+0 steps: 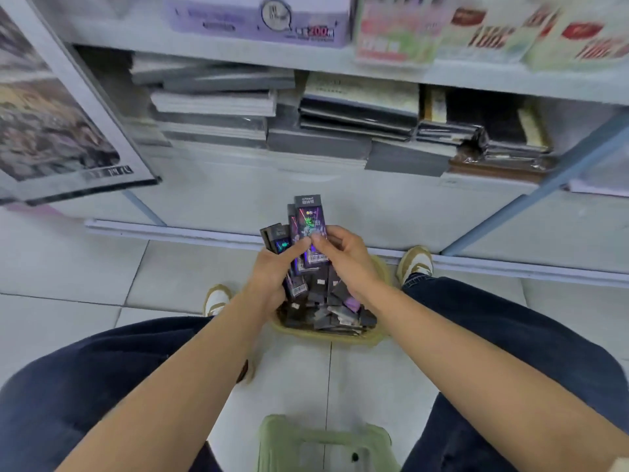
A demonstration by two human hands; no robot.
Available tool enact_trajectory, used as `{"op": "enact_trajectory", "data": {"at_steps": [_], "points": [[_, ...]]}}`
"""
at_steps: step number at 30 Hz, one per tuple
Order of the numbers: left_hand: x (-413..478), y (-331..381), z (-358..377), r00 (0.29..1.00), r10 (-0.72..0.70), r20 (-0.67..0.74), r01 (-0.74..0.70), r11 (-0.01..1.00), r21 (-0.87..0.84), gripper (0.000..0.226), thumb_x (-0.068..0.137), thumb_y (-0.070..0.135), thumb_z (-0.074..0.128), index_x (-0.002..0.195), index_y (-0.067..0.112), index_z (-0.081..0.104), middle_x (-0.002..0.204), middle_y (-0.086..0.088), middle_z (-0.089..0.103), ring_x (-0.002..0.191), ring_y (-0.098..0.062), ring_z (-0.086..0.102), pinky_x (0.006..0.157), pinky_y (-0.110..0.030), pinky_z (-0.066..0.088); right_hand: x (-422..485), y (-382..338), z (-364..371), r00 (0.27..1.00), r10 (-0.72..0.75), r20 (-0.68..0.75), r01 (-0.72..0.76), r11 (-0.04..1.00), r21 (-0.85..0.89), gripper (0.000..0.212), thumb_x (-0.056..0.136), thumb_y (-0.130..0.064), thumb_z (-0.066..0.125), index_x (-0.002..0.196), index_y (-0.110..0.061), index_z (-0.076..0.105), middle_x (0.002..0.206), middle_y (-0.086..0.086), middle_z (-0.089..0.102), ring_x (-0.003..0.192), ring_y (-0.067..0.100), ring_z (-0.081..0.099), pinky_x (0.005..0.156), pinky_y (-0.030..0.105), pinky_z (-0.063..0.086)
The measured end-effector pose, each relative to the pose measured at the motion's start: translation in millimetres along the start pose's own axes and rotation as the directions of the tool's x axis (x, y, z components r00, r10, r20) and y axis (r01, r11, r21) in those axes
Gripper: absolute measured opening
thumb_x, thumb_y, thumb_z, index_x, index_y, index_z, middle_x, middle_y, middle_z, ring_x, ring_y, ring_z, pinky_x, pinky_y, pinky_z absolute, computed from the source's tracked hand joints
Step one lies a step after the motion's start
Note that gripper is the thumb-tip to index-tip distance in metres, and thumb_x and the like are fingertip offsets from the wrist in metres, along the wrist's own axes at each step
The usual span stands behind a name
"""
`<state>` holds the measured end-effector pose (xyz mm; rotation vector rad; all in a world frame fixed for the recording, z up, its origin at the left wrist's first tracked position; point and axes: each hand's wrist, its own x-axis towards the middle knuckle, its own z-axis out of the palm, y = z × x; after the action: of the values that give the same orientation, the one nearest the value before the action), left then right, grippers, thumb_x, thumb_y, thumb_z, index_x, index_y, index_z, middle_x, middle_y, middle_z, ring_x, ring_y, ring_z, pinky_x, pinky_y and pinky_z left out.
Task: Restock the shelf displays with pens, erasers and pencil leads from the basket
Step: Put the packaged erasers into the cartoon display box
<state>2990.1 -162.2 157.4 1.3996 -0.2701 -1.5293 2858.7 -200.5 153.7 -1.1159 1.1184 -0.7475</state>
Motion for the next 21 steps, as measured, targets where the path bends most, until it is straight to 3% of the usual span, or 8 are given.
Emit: {"op": "enact_trajectory", "data": {"at_steps": [4,7,10,13,17,19,21], "points": [[-29.1,52.4,6.2,0.990,0.136,0.038,-0.139,0.986,0.091,0.023,0.076,0.016,0.079,0.095,0.007,0.072,0.088,-0.016,0.075,0.072,-0.027,0.073,0.060,-0.033,0.057,-6.9,-60.0,5.3,0.999,-0.033,0.010,0.032,0.999,0.028,0.019,0.091,-0.024,0.065,0.105,-0.012,0.072,0.102,0.005,0.073,0.090,0.009,0.067,0.085,0.025,0.051],[-47.7,87.7,11.6,0.969,0.243,0.051,-0.248,0.957,0.149,0.015,0.077,0.014,0.079,0.090,0.011,0.073,0.082,-0.011,0.076,0.067,-0.022,0.072,0.057,-0.031,0.057,-5.4,-108.2,6.7,0.994,-0.111,-0.017,0.112,0.993,0.037,0.019,0.092,-0.029,0.063,0.110,-0.022,0.065,0.105,0.004,0.068,0.092,0.014,0.063,0.082,0.031,0.050],[-67.5,120.5,16.4,0.946,0.307,0.102,-0.320,0.932,0.169,0.024,0.068,0.018,0.084,0.089,0.011,0.074,0.087,-0.014,0.075,0.072,-0.025,0.072,0.063,-0.036,0.058,-2.1,-159.6,8.2,0.973,-0.228,-0.027,0.226,0.972,-0.070,0.030,0.091,-0.021,0.065,0.120,-0.016,0.059,0.095,0.000,0.063,0.083,0.010,0.058,0.070,0.024,0.045],[-82.7,152.8,18.3,0.932,0.348,0.100,-0.360,0.922,0.144,0.032,0.064,0.027,0.084,0.089,0.008,0.073,0.081,-0.012,0.075,0.064,-0.022,0.071,0.055,-0.030,0.055,0.8,-204.7,14.6,0.964,-0.264,0.035,0.266,0.955,-0.134,0.037,0.091,-0.018,0.065,0.125,-0.010,0.056,0.096,0.003,0.068,0.083,0.011,0.064,0.074,0.026,0.051],[-91.9,192.7,13.7,0.898,0.440,0.023,-0.441,0.895,0.064,0.015,0.082,0.022,0.074,0.088,0.010,0.069,0.075,-0.005,0.075,0.058,-0.017,0.069,0.053,-0.029,0.055,7.4,-259.0,28.4,0.940,-0.339,0.042,0.341,0.936,-0.082,0.013,0.096,-0.017,0.058,0.109,-0.019,0.057,0.092,-0.003,0.067,0.073,0.002,0.066,0.065,0.017,0.051],[-94.5,211.0,7.4,0.879,0.477,-0.021,-0.475,0.878,0.054,0.016,0.083,0.022,0.074,0.090,0.009,0.069,0.079,-0.008,0.075,0.059,-0.018,0.070,0.053,-0.028,0.055,13.5,-281.6,34.6,0.923,-0.384,-0.011,0.382,0.920,-0.082,0.007,0.097,-0.017,0.056,0.100,-0.023,0.055,0.089,-0.003,0.065,0.063,-0.006,0.064,0.053,0.008,0.046],[-95.8,226.8,-0.4,0.865,0.496,-0.074,-0.494,0.868,0.046,0.020,0.082,0.022,0.075,0.094,0.007,0.069,0.085,-0.012,0.073,0.062,-0.021,0.069,0.056,-0.031,0.056,23.0,-296.8,40.6,0.899,-0.436,-0.039,0.427,0.894,-0.134,0.006,0.097,-0.016,0.055,0.103,-0.016,0.052,0.089,0.000,0.067,0.062,-0.003,0.064,0.053,0.010,0.046]]}}
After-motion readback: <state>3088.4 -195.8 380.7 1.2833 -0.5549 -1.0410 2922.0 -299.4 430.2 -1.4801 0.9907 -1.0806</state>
